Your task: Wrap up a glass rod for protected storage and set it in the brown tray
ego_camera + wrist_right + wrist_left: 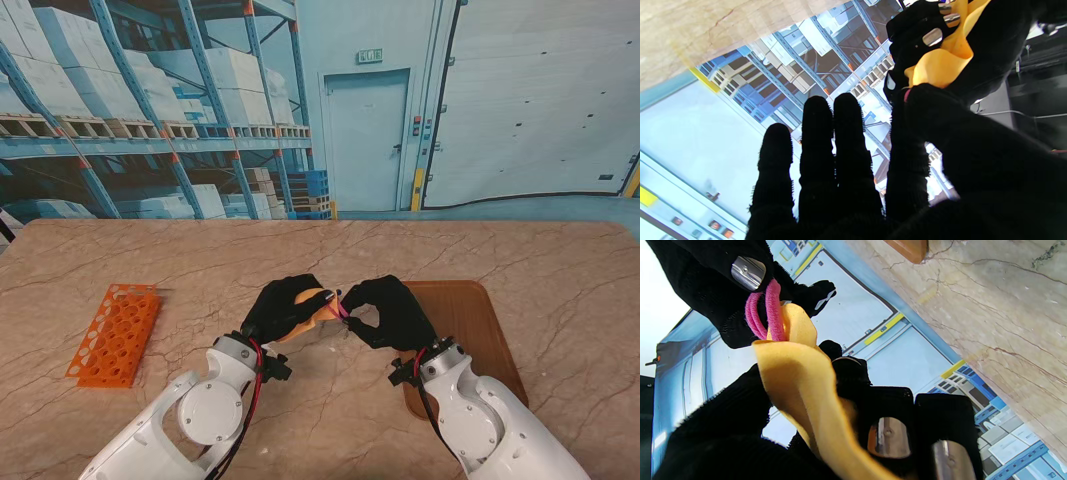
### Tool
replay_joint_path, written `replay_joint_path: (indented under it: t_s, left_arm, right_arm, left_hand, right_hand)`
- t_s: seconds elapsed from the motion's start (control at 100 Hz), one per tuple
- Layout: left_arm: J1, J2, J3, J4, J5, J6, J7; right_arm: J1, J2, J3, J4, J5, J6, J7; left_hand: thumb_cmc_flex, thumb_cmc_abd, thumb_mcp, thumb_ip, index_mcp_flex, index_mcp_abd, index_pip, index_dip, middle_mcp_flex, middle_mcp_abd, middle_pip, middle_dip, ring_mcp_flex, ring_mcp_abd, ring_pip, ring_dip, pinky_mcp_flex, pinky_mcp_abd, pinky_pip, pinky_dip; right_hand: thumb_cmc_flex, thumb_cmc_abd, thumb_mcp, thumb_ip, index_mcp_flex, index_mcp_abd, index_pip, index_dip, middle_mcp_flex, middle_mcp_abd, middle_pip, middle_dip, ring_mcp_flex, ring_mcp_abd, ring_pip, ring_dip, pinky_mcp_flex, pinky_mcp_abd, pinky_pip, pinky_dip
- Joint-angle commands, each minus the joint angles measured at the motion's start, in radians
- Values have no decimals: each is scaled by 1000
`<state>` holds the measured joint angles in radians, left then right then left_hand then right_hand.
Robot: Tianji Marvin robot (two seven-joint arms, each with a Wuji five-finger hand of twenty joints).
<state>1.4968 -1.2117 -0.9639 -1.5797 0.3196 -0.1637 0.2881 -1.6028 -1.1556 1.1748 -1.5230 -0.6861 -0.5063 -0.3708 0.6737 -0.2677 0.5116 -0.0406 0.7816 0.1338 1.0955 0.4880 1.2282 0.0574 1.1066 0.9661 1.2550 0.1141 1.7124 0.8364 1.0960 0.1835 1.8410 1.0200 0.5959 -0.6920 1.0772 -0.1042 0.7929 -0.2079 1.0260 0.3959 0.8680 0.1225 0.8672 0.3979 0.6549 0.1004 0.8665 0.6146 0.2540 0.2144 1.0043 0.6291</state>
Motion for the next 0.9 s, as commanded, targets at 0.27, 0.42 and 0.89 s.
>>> replay_joint_path:
  t_s: [0.27,0.42,0.89]
  left_arm:
    - [1,-4,5,-1,-4,25,-9]
    - [1,-1,5,-2,-5,29,-21]
    - [2,13,10,-17,-14,48,-82]
  right_arm:
    - [10,16,14,11,-169,-81,-114]
    - [17,20,20,12,-215,-97,-149]
    - [44,39,24,26,-332,-124,-234]
  left_hand:
    - [57,5,-15,4,-12,15,20,2,42,-27,58,17,15,5,86,-5,19,-69,253,-7]
    - [61,1,-15,7,-3,21,18,0,48,-27,61,18,15,1,85,-4,19,-67,253,-3]
    - [60,-5,-6,10,6,27,12,-4,63,-28,72,27,15,2,94,2,18,-61,253,13]
  right_hand:
    - [25,24,8,-24,20,-45,78,4,-1,18,34,-8,3,-10,34,15,-22,15,42,-20]
    - [28,24,6,-26,20,-45,77,5,-4,21,35,-8,1,-8,37,14,-23,17,48,-23]
    - [38,36,-11,-33,11,-54,76,16,-12,19,35,-10,-5,-10,40,9,-28,16,59,-39]
